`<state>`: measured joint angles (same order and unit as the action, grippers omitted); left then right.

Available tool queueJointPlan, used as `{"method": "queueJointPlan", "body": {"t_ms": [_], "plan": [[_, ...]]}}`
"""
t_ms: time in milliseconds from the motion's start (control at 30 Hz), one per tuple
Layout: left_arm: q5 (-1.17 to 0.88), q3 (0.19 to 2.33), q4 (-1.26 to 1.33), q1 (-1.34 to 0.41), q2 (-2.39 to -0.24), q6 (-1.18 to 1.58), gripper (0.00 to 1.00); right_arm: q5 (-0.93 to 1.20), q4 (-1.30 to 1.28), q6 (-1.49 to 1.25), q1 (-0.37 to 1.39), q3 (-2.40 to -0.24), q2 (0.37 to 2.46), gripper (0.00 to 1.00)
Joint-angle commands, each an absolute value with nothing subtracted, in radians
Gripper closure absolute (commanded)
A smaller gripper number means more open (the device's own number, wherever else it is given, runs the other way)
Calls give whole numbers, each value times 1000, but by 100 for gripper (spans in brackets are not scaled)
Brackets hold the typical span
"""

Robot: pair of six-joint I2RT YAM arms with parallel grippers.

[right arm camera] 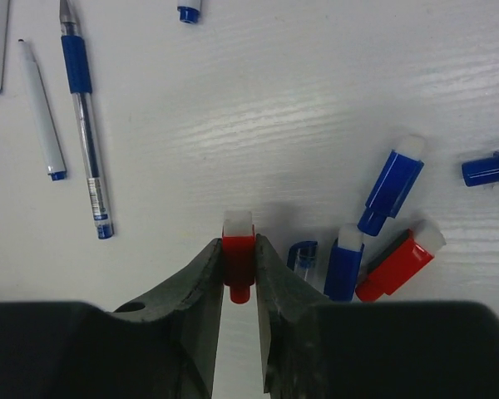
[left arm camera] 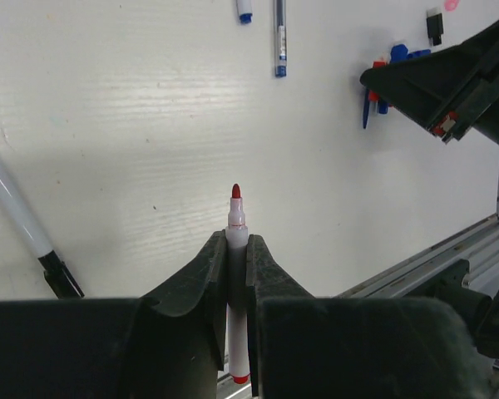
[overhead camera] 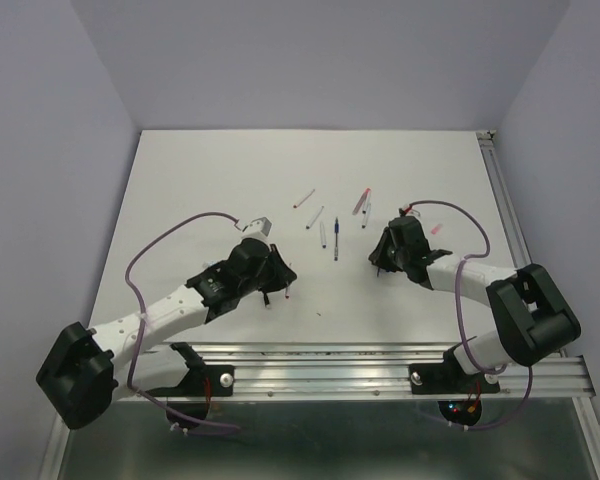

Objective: Open the pen caps

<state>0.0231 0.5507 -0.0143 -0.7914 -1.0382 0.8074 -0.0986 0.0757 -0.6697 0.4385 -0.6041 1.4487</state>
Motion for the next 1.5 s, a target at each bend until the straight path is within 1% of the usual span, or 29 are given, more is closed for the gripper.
{"method": "queueJointPlan", "body": {"t_ms": [0,300,433,567,667,767,800,833,967,1100,1167,1200,1333,1400,1433,1467], "plan": [[60,639,8,-761,-1094,724,100,-124,69,-660,448,-580,1424,72],[69,730,8,-723,-1244,684,100,-126,57,-653,448,-584,1424,68],[83,764,18,-709,-1298,666,100,-118,45,-647,449,-595,1385,66],[133,828,25,-692,-1399,628,100,-126,5,-638,448,-623,1304,64],[167,905,2,-686,-1491,609,100,-138,-27,-637,448,-629,1214,55],[175,983,2,-680,-1560,609,100,-124,-23,-652,446,-600,1106,29],[172,1021,2,-675,-1607,604,99,-111,-21,-667,448,-591,1056,7],[170,1041,-5,-673,-1632,603,98,-103,-20,-669,448,-578,1025,0],[198,1182,-83,-664,-1768,584,94,-72,-24,-696,448,-502,905,0],[203,1256,-116,-658,-1851,569,92,-75,-47,-713,448,-456,809,0],[198,1272,-126,-655,-1873,569,89,-86,-61,-719,448,-440,776,0],[201,1281,-129,-655,-1885,574,81,-93,-64,-721,446,-427,752,0],[195,1298,-140,-652,-1919,575,78,-110,-78,-729,448,-414,715,0],[180,1305,-140,-650,-1936,578,72,-118,-92,-729,448,-417,710,0],[172,1308,-141,-652,-1939,575,72,-118,-100,-730,448,-419,709,0],[167,1312,-141,-652,-1945,575,69,-118,-109,-732,448,-422,709,0]]}}
